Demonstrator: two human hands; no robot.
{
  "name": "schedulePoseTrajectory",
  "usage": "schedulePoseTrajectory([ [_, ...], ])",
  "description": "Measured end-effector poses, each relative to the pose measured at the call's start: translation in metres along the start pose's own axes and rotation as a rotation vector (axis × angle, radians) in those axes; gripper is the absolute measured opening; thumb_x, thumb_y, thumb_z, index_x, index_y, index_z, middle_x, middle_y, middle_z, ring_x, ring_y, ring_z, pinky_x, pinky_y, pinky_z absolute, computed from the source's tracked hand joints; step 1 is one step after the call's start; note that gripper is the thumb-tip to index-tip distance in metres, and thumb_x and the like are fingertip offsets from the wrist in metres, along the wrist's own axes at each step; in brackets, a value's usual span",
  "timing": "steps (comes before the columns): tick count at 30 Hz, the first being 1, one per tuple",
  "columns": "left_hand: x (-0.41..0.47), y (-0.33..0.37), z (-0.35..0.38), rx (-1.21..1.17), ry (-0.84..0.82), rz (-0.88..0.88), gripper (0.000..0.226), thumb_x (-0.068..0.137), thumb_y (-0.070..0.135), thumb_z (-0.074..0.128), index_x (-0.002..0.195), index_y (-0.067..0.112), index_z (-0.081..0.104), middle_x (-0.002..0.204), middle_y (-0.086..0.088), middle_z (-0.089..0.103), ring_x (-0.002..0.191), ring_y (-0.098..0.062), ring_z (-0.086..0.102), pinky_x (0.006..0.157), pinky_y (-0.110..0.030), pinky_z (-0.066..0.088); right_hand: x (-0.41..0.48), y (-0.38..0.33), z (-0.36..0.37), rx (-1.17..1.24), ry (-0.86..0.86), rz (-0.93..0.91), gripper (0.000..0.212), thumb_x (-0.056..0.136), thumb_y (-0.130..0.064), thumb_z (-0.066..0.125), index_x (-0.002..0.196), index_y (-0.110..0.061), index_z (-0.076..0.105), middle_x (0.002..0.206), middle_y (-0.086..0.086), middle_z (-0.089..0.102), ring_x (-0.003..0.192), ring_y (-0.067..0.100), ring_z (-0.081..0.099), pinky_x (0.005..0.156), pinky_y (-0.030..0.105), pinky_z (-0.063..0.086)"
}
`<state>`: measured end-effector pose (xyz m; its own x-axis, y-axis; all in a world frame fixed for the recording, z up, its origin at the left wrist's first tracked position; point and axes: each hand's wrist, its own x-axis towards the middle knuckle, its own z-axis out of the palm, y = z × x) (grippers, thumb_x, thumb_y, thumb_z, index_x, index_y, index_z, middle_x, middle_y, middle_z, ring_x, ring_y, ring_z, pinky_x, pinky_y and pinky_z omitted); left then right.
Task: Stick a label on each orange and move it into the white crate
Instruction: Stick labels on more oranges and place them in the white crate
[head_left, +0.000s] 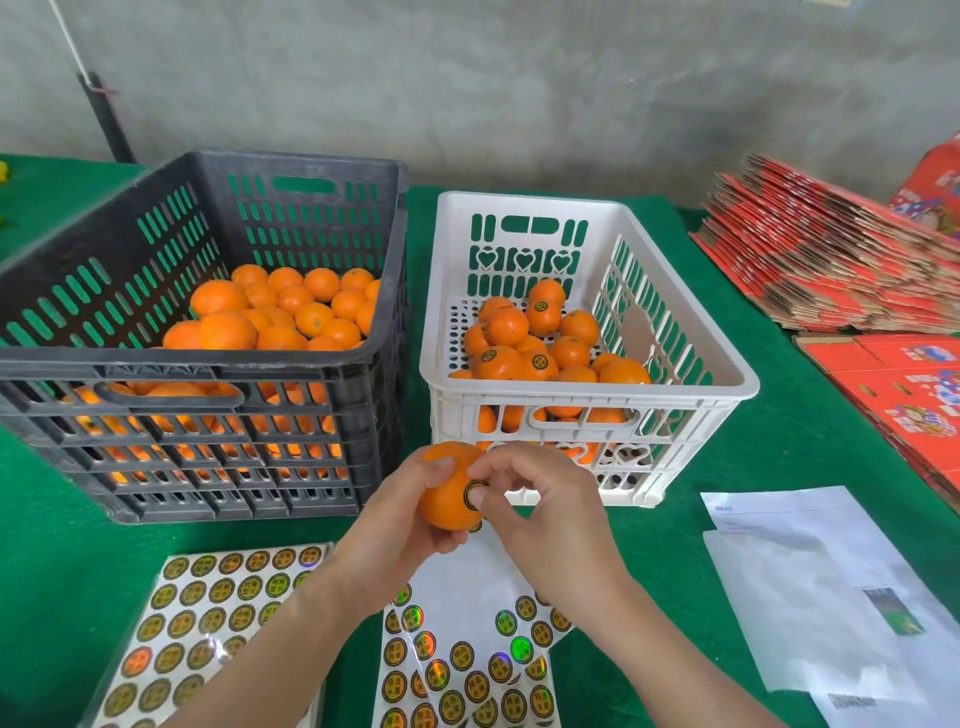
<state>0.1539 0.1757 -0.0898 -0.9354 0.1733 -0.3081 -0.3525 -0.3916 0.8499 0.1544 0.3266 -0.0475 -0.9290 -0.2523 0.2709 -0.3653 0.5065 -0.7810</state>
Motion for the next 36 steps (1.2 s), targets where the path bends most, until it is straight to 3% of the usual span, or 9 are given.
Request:
schedulePoseTrajectory([
  [4,-0.002,0.000,0.000,0.080,0.028,0.007,0.041,0.069,0.043,0.060,0.109,0.034,0.059,0.091,0.002,0.071,0.084,-0.020,0.059,0.074,-0.034,0.049,0.004,-0.001,-0.003,-0.087,-0.062,0.062,0.050,0.080,-0.025,0.071,0.116,-0.044,0.044,0.074,-0.016,0.056,0.086,0.002,0.053,0.083,0.023,0.044],
  [10,-0.007,0.006,0.001,0.104,0.057,0.009,0.039,0.070,0.036,0.063,0.109,0.031,0.058,0.089,-0.004,0.068,0.081,-0.023,0.055,0.072,-0.035,0.045,0.015,0.007,-0.013,-0.066,-0.140,0.159,0.056,0.069,-0.044,0.077,0.115,-0.040,0.046,0.087,-0.017,0.048,0.083,0.001,0.048,0.064,0.014,0.035],
  [16,-0.010,0.017,0.005,0.034,0.050,0.019,0.050,0.071,0.033,0.069,0.117,0.020,0.057,0.103,-0.013,0.068,0.091,-0.034,0.060,0.083,-0.045,0.050,0.000,0.010,0.003,0.294,-0.160,0.187,0.057,0.074,-0.051,0.070,0.122,-0.047,0.040,0.114,-0.021,0.051,0.099,-0.003,0.053,0.078,0.017,0.049],
  [20,-0.016,0.025,0.016,0.138,0.046,0.081,0.052,0.074,0.044,0.072,0.117,0.019,0.056,0.110,-0.011,0.067,0.099,-0.026,0.067,0.079,-0.038,0.057,-0.008,0.005,0.017,0.182,-0.081,0.058,0.073,0.069,-0.044,0.074,0.123,-0.059,0.027,0.124,-0.030,0.041,0.114,-0.005,0.045,0.088,0.012,0.043],
  [22,-0.019,0.034,0.025,0.350,0.050,0.170,0.045,0.083,0.057,0.058,0.111,0.022,0.056,0.102,-0.005,0.066,0.092,-0.018,0.067,0.077,-0.036,0.057,-0.006,0.003,0.016,0.165,0.024,0.019,0.074,0.067,-0.036,0.078,0.118,-0.061,0.031,0.119,-0.029,0.044,0.108,-0.007,0.047,0.082,0.006,0.041],
  [25,-0.016,0.058,0.027,0.722,0.036,0.446,0.061,0.086,0.065,0.033,0.097,0.013,0.060,0.074,0.006,0.059,0.067,-0.004,0.057,0.060,-0.020,0.047,0.000,0.000,0.004,0.221,0.111,-0.049,0.069,0.062,-0.037,0.079,0.116,-0.052,0.039,0.113,-0.030,0.048,0.105,-0.004,0.051,0.079,0.009,0.043],
  [29,0.020,0.105,0.021,1.037,0.215,0.771,0.026,0.099,0.030,0.043,0.091,0.016,0.063,0.078,0.014,0.061,0.072,-0.003,0.056,0.061,-0.012,0.040,0.030,-0.009,-0.022,0.296,0.134,-0.116,0.067,0.064,-0.033,0.079,0.119,-0.041,0.042,0.114,-0.033,0.046,0.106,-0.003,0.053,0.080,0.017,0.049],
  [31,0.047,0.123,0.018,1.309,0.343,0.765,0.016,0.094,0.026,0.053,0.102,0.016,0.063,0.097,0.004,0.063,0.084,-0.009,0.055,0.073,-0.022,0.045,0.060,-0.007,-0.040,0.262,0.172,-0.120,0.064,0.064,-0.031,0.079,0.116,-0.039,0.042,0.111,-0.039,0.042,0.104,-0.008,0.050,0.074,0.011,0.047],
  [36,0.092,0.126,0.015,2.010,0.515,0.435,0.070,0.081,0.068,0.048,0.131,0.019,0.043,0.129,-0.002,0.049,0.118,-0.024,0.044,0.097,-0.042,0.037,0.181,0.038,-0.084,-0.133,0.213,0.066,0.072,0.068,-0.022,0.080,0.126,-0.022,0.039,0.113,-0.004,0.045,0.095,0.011,0.048,0.069,0.020,0.038],
])
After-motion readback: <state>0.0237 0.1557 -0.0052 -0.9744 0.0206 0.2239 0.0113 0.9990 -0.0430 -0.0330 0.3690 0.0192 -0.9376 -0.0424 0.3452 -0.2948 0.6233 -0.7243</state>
